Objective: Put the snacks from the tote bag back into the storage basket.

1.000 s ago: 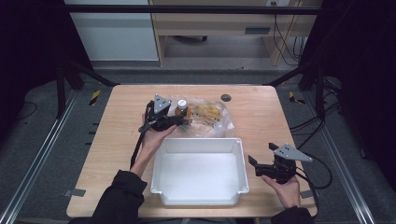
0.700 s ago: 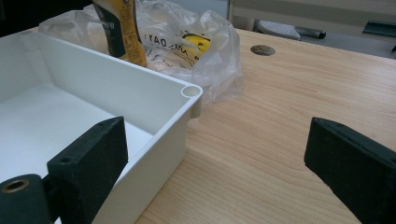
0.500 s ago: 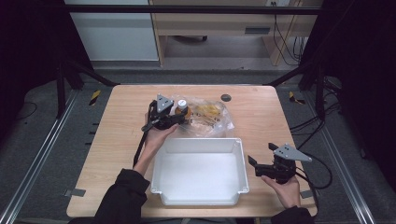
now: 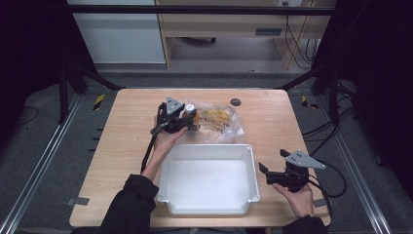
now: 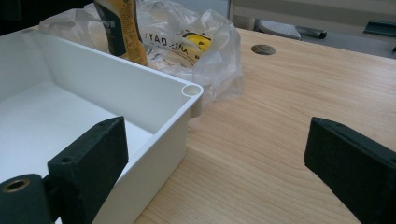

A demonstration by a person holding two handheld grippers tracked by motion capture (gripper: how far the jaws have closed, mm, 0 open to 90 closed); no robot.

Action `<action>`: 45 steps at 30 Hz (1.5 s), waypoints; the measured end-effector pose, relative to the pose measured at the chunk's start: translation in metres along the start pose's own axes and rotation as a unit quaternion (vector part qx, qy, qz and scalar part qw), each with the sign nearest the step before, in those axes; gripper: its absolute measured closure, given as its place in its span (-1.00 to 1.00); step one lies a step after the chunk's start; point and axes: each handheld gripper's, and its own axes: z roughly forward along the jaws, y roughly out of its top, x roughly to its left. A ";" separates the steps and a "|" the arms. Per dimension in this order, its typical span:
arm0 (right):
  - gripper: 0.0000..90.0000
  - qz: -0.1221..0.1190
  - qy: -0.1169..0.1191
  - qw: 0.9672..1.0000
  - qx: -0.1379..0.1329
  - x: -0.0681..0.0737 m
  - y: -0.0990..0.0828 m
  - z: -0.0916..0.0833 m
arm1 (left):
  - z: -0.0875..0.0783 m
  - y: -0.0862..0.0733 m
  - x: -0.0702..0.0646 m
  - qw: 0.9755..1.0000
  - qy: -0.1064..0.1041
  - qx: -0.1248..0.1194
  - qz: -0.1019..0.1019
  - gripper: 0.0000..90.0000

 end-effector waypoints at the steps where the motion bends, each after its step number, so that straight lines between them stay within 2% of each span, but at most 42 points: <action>1: -0.85 0.000 0.000 1.000 0.000 0.000 0.000 0.000 | 0.001 0.000 0.000 1.000 0.000 -0.001 -0.001 0.09; 12: -0.85 0.000 -0.001 1.000 0.000 0.000 0.000 0.000 | 0.006 -0.002 -0.003 1.000 -0.006 -0.005 0.010 0.25; 20: -0.85 0.001 -0.001 1.000 0.000 0.000 0.000 0.000 | 0.007 0.000 -0.002 1.000 -0.007 -0.002 0.003 0.30; 28: -0.85 0.000 0.000 1.000 0.001 0.000 0.000 0.000 | 0.006 0.001 -0.004 1.000 0.001 0.000 0.001 0.31; 33: -0.85 0.000 0.000 1.000 0.001 0.000 0.000 0.000 | 0.005 0.002 -0.002 1.000 -0.005 0.003 -0.004 0.31; 39: -0.84 0.001 0.000 1.000 0.001 0.000 0.000 0.000 | 0.001 0.004 0.000 1.000 -0.002 0.011 -0.012 0.31; 45: -0.84 0.000 0.000 1.000 0.001 0.000 0.000 0.000 | -0.005 0.007 0.001 1.000 0.009 0.008 -0.009 0.31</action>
